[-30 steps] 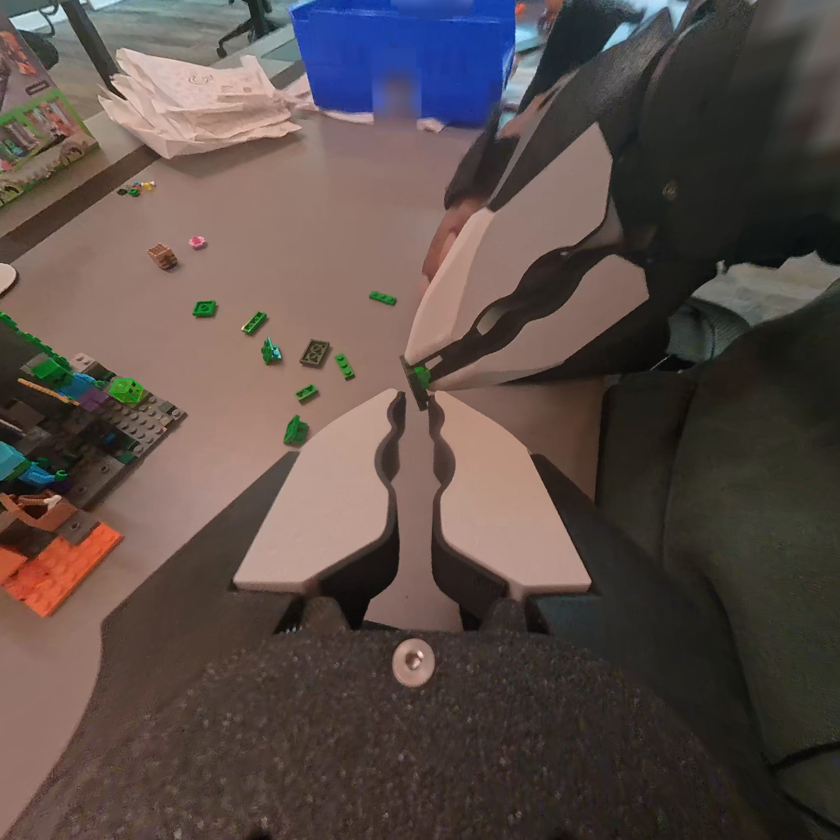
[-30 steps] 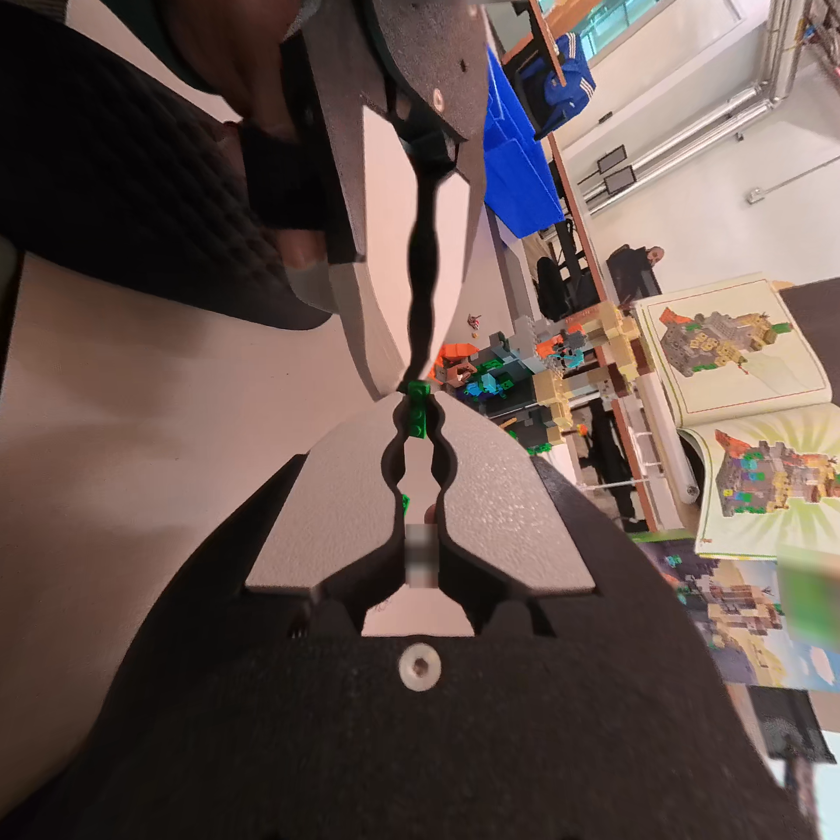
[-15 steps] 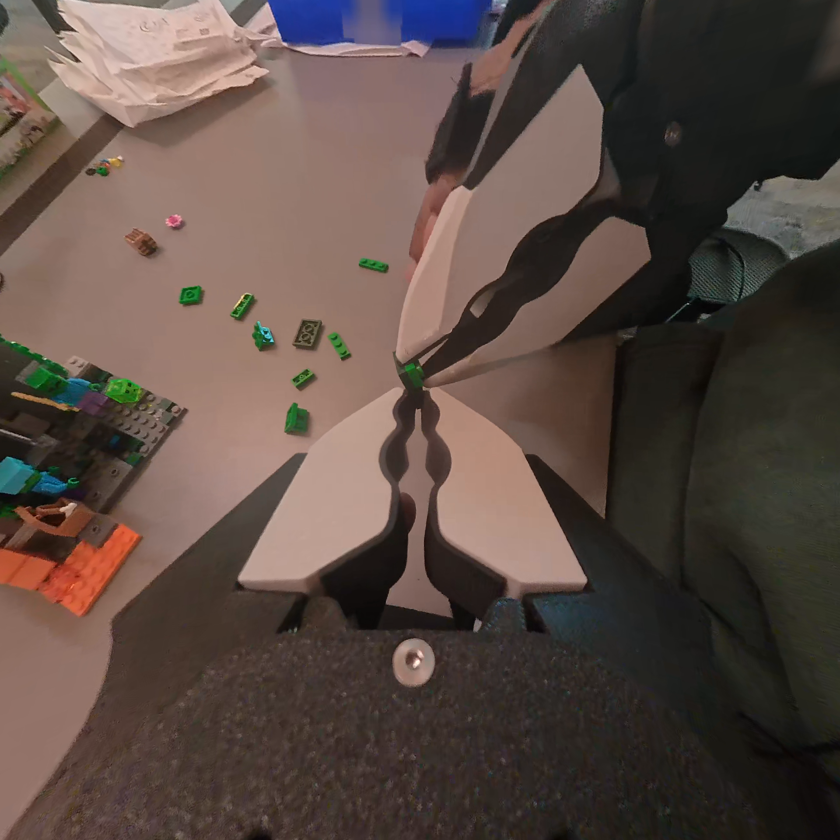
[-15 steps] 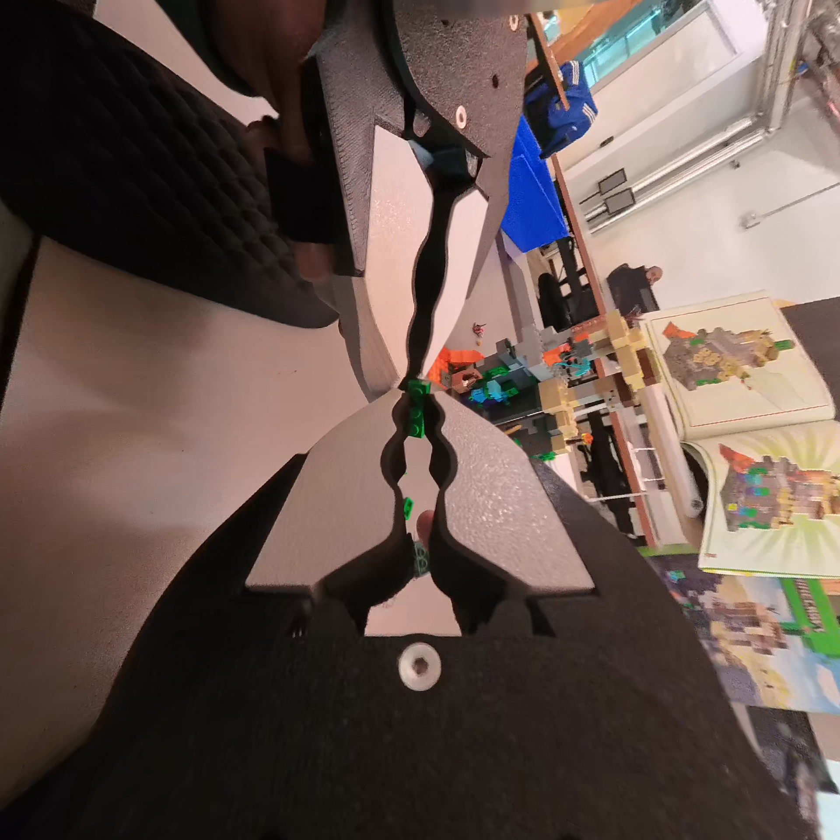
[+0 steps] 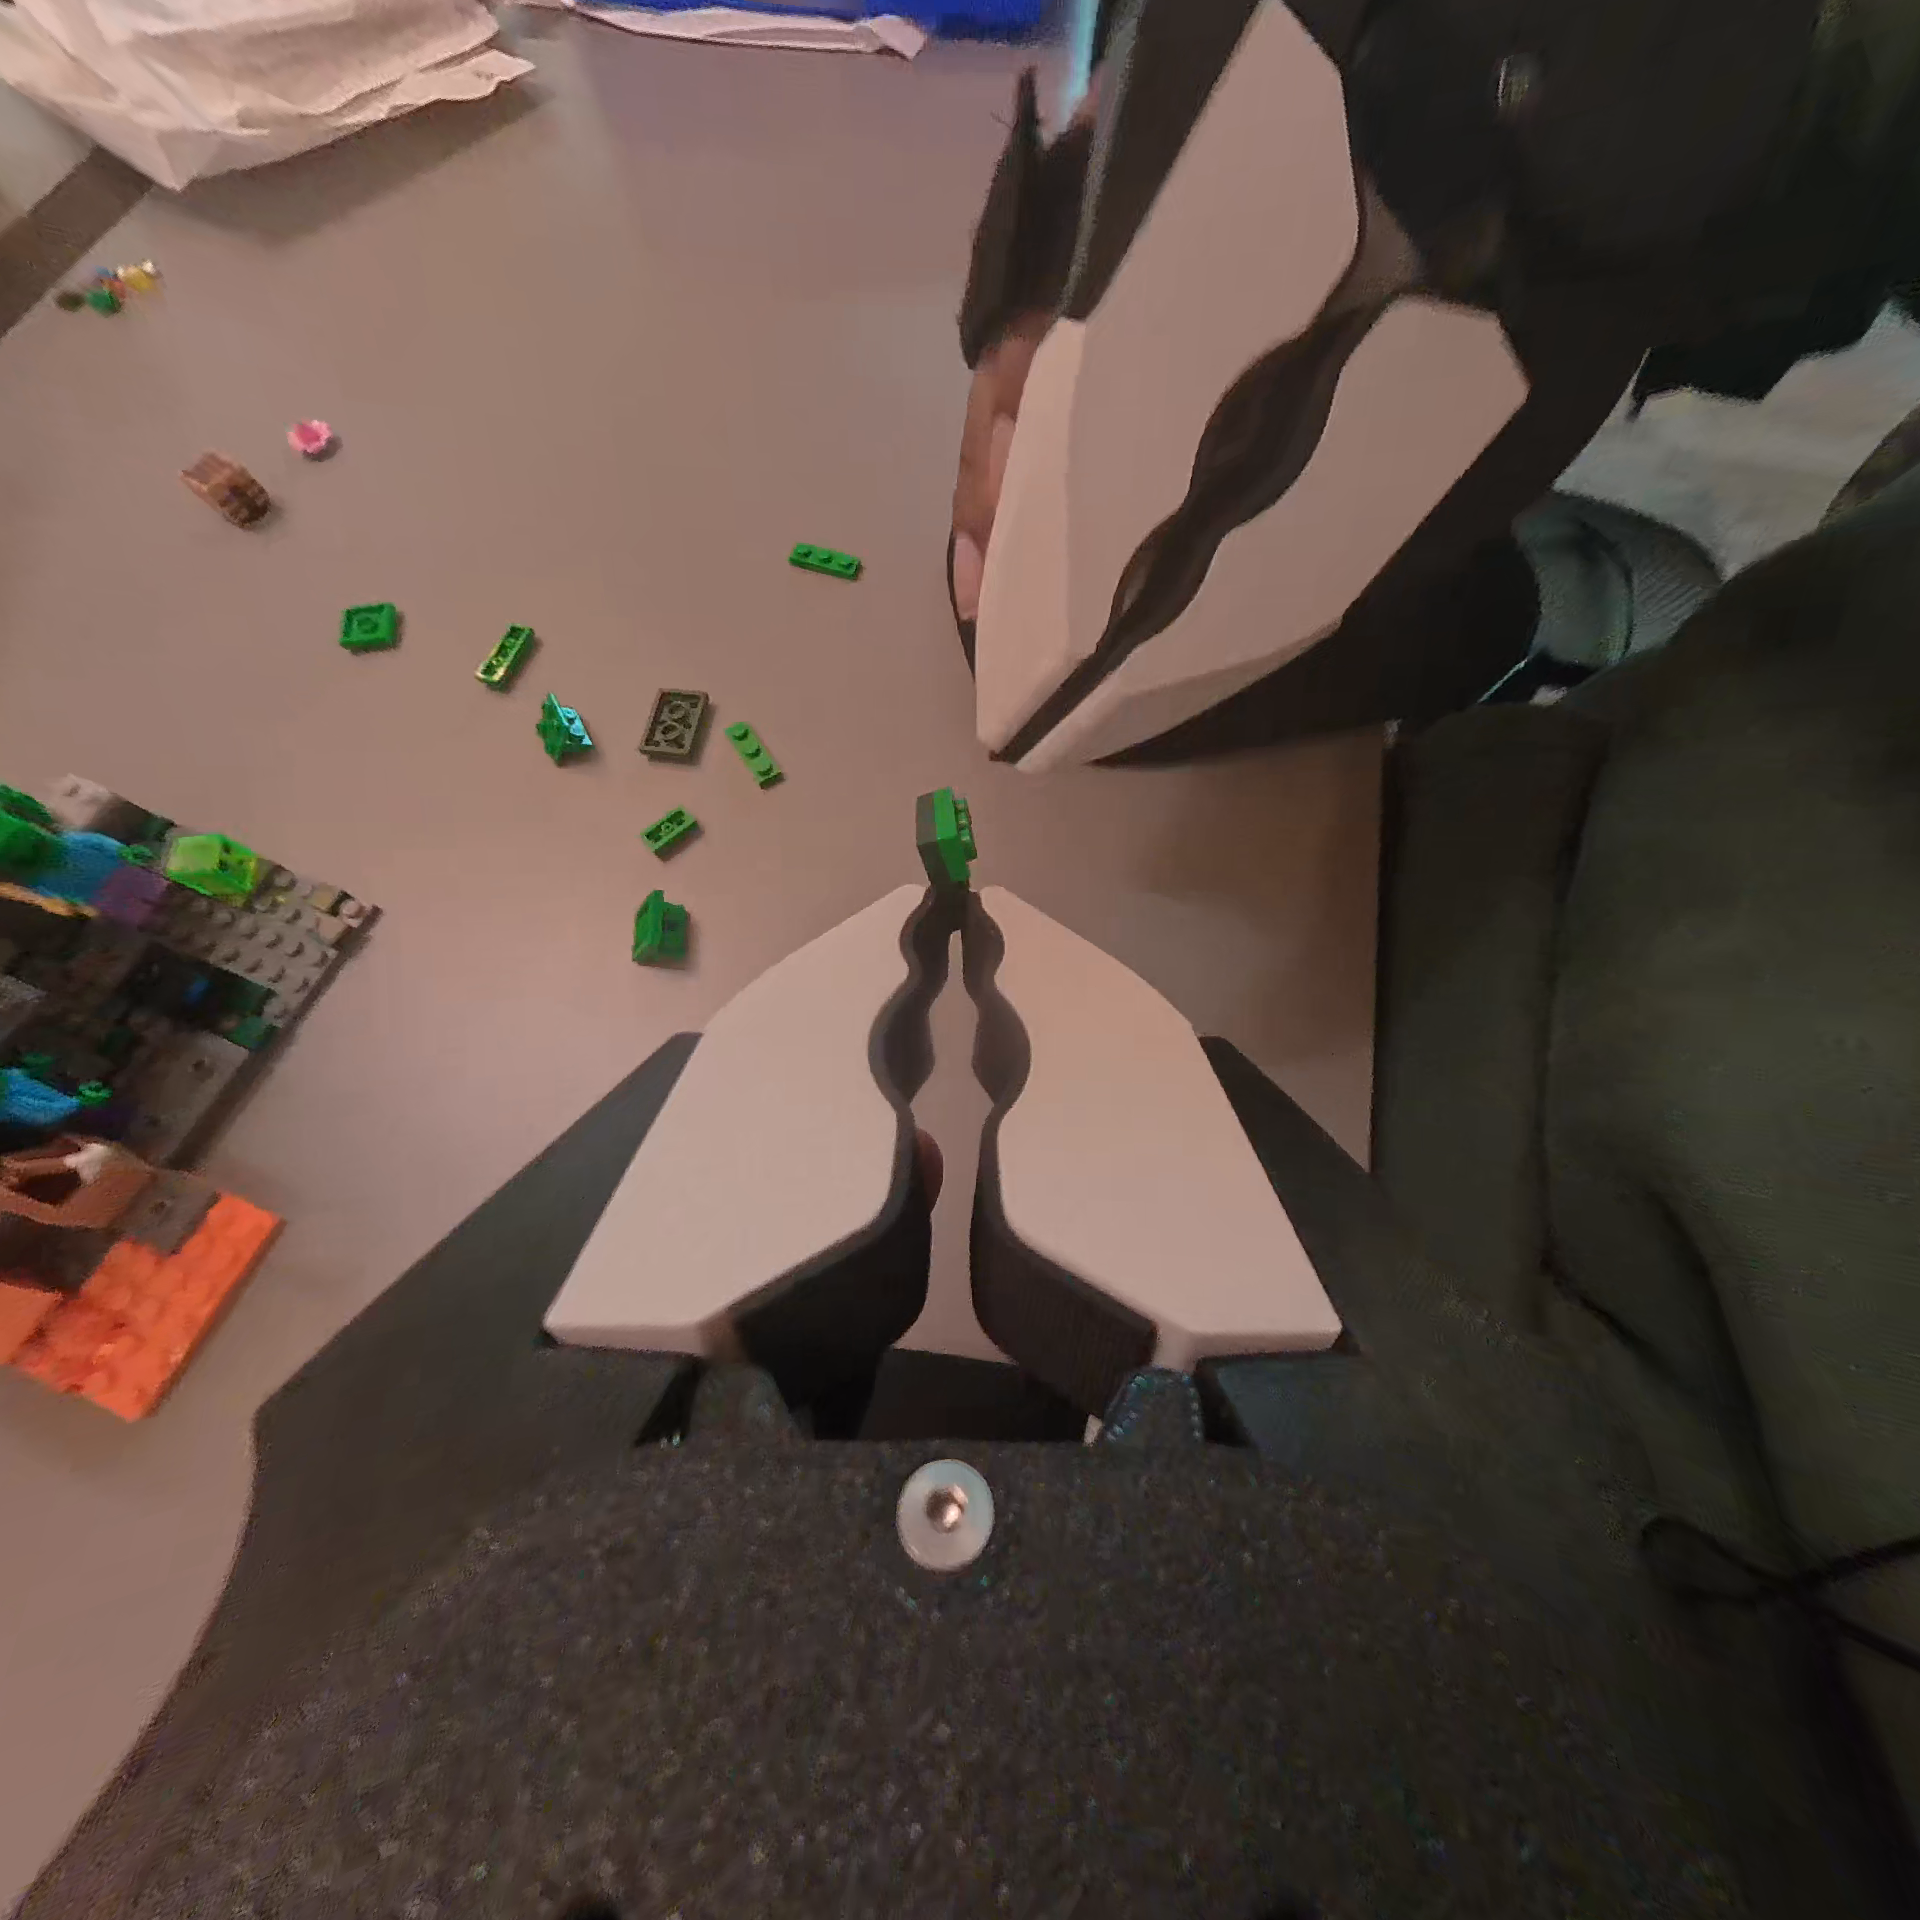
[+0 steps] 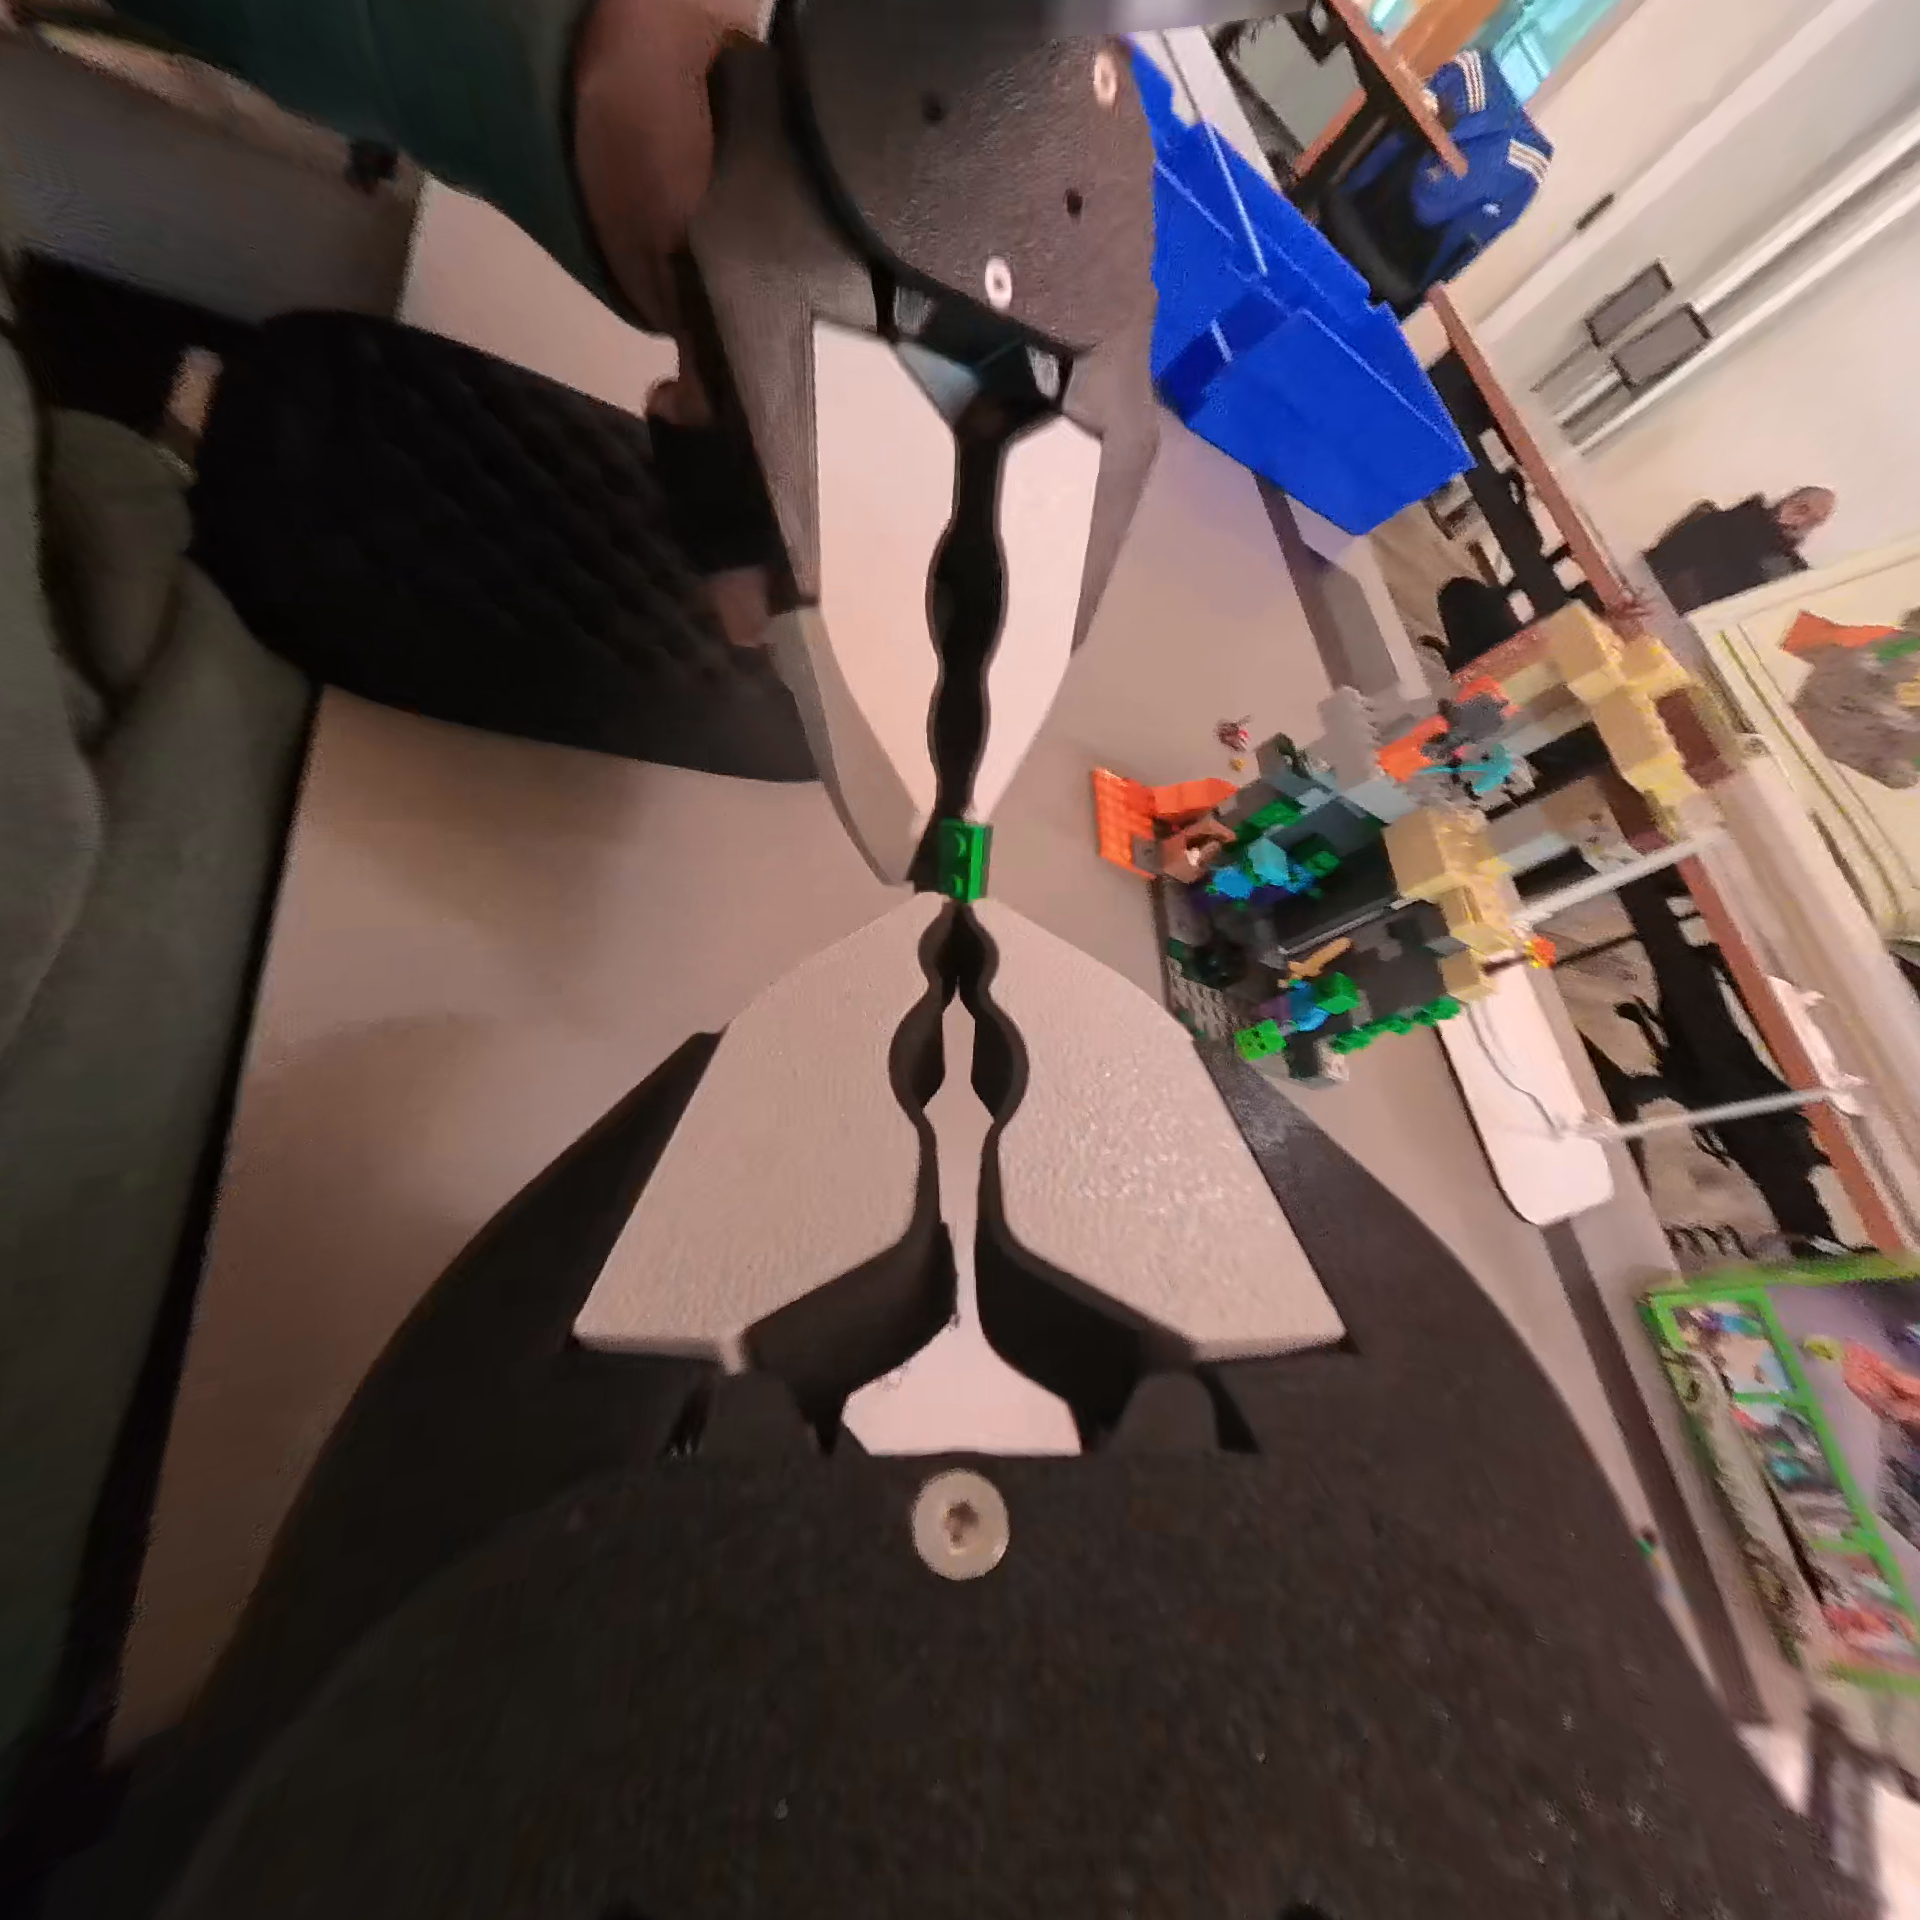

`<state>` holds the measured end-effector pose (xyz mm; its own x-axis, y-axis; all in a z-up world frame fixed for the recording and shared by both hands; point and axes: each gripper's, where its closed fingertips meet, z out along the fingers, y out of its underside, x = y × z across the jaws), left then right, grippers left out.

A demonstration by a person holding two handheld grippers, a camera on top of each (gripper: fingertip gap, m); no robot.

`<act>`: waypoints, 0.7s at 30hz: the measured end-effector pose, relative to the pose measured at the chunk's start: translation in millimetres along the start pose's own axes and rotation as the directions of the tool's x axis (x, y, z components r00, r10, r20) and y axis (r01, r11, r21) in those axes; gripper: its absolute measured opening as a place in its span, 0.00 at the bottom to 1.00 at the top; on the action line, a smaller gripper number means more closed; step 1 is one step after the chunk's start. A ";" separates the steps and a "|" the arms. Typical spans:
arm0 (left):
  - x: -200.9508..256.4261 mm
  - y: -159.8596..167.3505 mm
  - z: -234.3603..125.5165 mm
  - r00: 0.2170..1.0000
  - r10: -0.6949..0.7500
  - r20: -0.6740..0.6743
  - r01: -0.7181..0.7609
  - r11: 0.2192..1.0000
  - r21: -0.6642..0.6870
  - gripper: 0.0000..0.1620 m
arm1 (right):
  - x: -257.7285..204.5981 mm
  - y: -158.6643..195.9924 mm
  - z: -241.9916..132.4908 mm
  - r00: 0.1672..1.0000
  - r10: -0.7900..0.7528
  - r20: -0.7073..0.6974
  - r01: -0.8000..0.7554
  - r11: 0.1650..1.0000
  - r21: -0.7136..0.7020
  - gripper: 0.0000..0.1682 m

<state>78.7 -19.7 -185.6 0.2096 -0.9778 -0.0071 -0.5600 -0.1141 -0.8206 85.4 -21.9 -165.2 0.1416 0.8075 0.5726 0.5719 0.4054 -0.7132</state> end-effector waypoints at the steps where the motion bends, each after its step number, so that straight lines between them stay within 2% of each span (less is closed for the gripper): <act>1: -0.3 -0.4 -0.2 0.999 -0.038 -0.010 0.038 0.999 0.009 0.02 | -0.2 1.2 1.7 0.999 -0.022 -0.024 0.022 1.000 -0.008 0.00; 5: -0.2 -3.0 1.0 0.989 -0.140 -0.043 0.141 0.989 0.032 0.02 | 2.1 1.8 8.2 0.993 -0.062 -0.100 0.059 0.998 -0.036 0.00; 9: 3.5 -4.0 2.9 0.988 -0.143 -0.049 0.145 0.989 0.031 0.02 | 3.2 2.4 11.2 0.991 -0.082 -0.109 0.075 0.995 -0.065 0.05; 12: 3.1 -4.6 2.7 0.993 -0.112 -0.036 0.113 0.993 0.037 0.03 | 5.0 2.1 11.8 0.987 -0.115 -0.114 0.106 0.991 -0.083 0.08; 16: 0.2 -6.8 3.5 0.999 -0.048 0.007 0.047 0.996 0.069 0.03 | 5.6 2.7 13.5 0.975 -0.175 -0.134 0.162 0.981 -0.107 0.04; 21: -2.3 -4.5 5.1 0.998 0.025 0.053 -0.028 0.998 0.064 0.03 | 4.2 4.4 16.1 0.963 -0.227 -0.149 0.205 0.968 -0.147 0.05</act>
<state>84.8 -16.0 -184.8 0.2378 -0.9696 -0.0577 -0.5133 -0.0750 -0.8549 75.5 -9.8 -172.5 0.1267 0.6217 0.7729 0.7009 0.4952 -0.5133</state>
